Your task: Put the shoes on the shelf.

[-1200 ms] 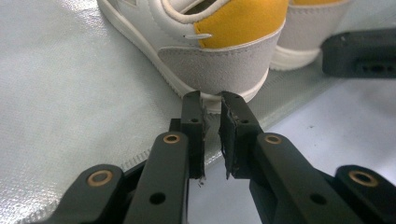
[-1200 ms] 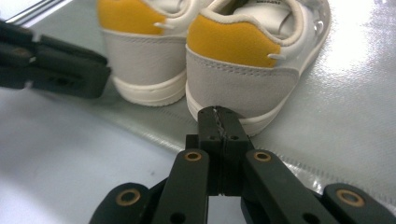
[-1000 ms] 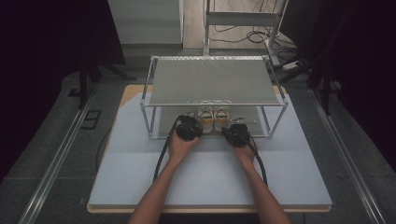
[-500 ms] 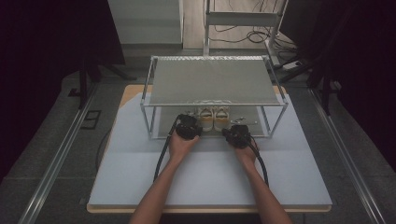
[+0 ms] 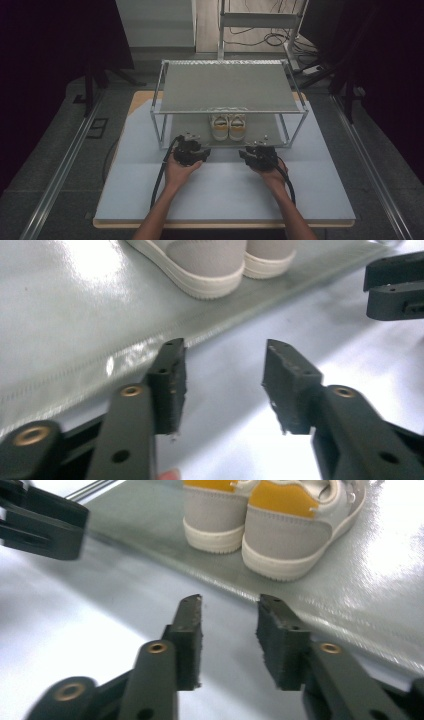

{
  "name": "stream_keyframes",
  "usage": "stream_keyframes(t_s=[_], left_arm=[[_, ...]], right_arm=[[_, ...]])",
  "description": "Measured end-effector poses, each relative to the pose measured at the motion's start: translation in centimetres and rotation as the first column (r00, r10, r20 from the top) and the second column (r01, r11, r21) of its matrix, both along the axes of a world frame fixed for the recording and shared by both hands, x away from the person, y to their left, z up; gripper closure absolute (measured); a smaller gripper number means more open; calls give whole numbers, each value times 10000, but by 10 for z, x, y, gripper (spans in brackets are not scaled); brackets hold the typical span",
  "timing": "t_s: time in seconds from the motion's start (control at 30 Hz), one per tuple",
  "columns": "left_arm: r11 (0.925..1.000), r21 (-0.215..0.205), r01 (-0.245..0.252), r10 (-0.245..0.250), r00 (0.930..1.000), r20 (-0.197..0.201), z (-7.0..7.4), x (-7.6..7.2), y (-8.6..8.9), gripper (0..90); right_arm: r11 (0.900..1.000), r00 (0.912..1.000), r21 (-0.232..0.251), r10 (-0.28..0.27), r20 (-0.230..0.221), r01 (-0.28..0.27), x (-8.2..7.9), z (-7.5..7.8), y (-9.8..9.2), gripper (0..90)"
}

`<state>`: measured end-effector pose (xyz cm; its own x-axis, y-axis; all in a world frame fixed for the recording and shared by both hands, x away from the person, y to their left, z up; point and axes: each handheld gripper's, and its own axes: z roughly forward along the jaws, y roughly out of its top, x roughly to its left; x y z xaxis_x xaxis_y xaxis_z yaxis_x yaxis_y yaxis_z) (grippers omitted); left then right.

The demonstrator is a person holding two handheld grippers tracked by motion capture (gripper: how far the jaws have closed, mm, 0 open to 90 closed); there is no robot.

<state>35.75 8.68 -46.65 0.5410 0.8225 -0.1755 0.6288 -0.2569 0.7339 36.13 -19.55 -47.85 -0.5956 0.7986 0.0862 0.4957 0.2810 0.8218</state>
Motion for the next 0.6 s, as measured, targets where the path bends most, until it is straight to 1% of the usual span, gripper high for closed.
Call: stream_keyframes(t_s=[0.17, 0.27, 0.37, 0.4, 0.47, 0.53, 0.57, 0.6], left_arm=[[9997, -226, -135, 135, 9999, 28, -3, -16, 16, 450], [9996, -264, -134, 137, 9998, 109, -5, -27, 25, 432], [10000, -23, -42, 43, 9997, 230, -11, -38, 32, 412], [9999, -22, -104, 105, 9997, 200, -13, -42, 35, 409], [9999, 117, -24, 23, 9999, 126, -18, -48, 41, 401], [9996, 226, -171, 170, 9998, 84, -22, -54, 47, 396], [9996, 226, -171, 170, 9998, 84, -22, -54, 47, 394], [9993, 273, -272, 271, 9996, 20, -24, -57, 55, 391]], right_arm=[[9998, 9999, -164, 149, 17, -149, -16, 2, -11, 517], [9999, 10000, -76, 84, 48, -84, -25, 3, -22, 505], [10000, 10000, 34, 10, 55, -10, -33, 2, -35, 494], [10000, 10000, 69, -47, 32, 47, -37, 2, -39, 492], [9999, 10000, 129, -84, 24, 84, -44, 2, -49, 486], [9997, 9998, 164, -177, 52, 176, -50, 0, -60, 482], [9997, 9998, 164, -177, 52, 176, -50, 0, -60, 482], [9992, 9996, 280, -287, 46, 286, -57, -1, -72, 479]])
